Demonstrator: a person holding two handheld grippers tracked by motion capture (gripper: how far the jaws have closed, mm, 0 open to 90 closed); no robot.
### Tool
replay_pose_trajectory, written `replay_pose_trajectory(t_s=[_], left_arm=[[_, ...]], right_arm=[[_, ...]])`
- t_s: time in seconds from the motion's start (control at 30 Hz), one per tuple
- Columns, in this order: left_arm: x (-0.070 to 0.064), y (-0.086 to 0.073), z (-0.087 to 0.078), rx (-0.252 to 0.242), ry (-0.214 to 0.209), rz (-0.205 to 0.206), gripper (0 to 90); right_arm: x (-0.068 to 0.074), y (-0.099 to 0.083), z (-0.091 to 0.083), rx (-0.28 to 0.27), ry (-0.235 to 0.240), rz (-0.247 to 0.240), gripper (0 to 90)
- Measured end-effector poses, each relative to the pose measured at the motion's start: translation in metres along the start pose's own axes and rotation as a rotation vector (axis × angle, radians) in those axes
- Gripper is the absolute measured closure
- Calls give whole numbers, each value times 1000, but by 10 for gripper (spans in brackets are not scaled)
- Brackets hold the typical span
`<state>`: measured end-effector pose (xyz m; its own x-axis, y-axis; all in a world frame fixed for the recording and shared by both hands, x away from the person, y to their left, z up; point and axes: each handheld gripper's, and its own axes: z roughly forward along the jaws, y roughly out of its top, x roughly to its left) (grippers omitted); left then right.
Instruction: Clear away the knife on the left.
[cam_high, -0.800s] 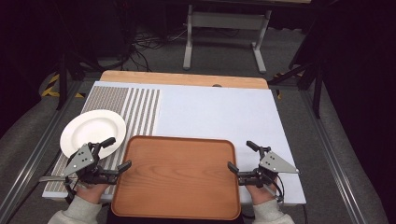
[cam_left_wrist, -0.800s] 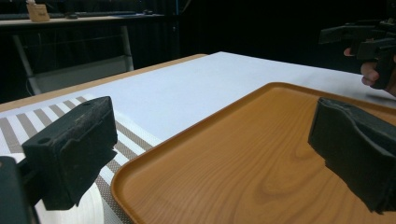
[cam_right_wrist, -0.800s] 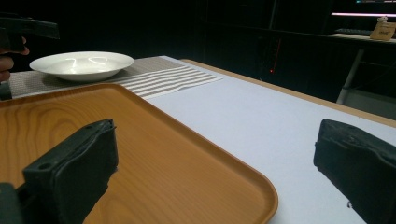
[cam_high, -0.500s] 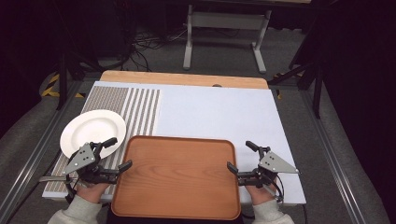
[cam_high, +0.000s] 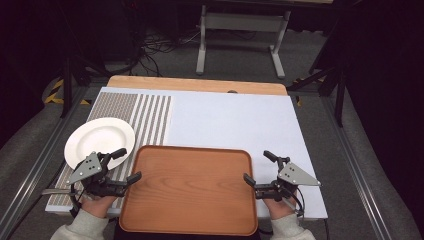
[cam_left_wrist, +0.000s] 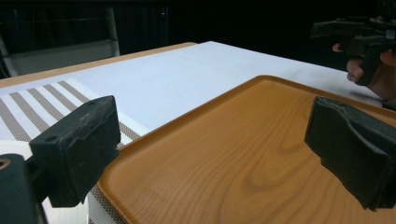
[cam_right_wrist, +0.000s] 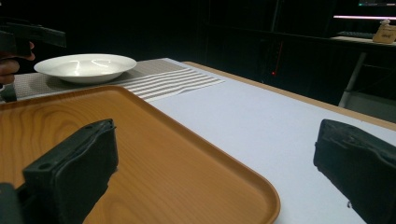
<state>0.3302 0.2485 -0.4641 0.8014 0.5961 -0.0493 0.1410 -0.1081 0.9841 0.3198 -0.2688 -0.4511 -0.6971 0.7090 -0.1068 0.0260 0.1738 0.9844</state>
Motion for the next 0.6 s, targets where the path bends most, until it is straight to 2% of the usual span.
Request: replay_pose_trajectory(t_s=[0.13, 0.2, 0.23, 0.27, 0.33, 0.4, 0.5, 0.53, 0.57, 0.6], left_arm=[[2, 6, -3, 34, -33, -8, 42], [3, 11, -5, 65, -52, 13, 46], [3, 11, -5, 65, -52, 13, 51], [2, 13, -5, 80, -66, 17, 57], [5, 23, -8, 120, -97, 49, 69], [6, 26, -9, 132, -111, 53, 79], [11, 35, -11, 184, -150, 75, 97], [11, 35, -11, 184, -150, 75, 98], [13, 37, -12, 215, -155, 85, 102], [13, 38, -12, 225, -159, 90, 113]], right_arm=[[0, 0, 0, 4, 0, -3, 5], [0, 0, 1, 5, 1, -1, 6], [0, 0, 1, 5, 2, 2, 6], [0, 0, 1, 6, 3, 2, 6], [0, 0, 1, 8, 2, 2, 7], [0, 0, 1, 9, 3, 4, 8], [-1, -1, 2, 15, 11, 9, 8], [-1, -1, 2, 15, 11, 9, 8], [-1, -1, 3, 18, 13, 9, 8], [-1, -1, 3, 21, 15, 8, 8]])
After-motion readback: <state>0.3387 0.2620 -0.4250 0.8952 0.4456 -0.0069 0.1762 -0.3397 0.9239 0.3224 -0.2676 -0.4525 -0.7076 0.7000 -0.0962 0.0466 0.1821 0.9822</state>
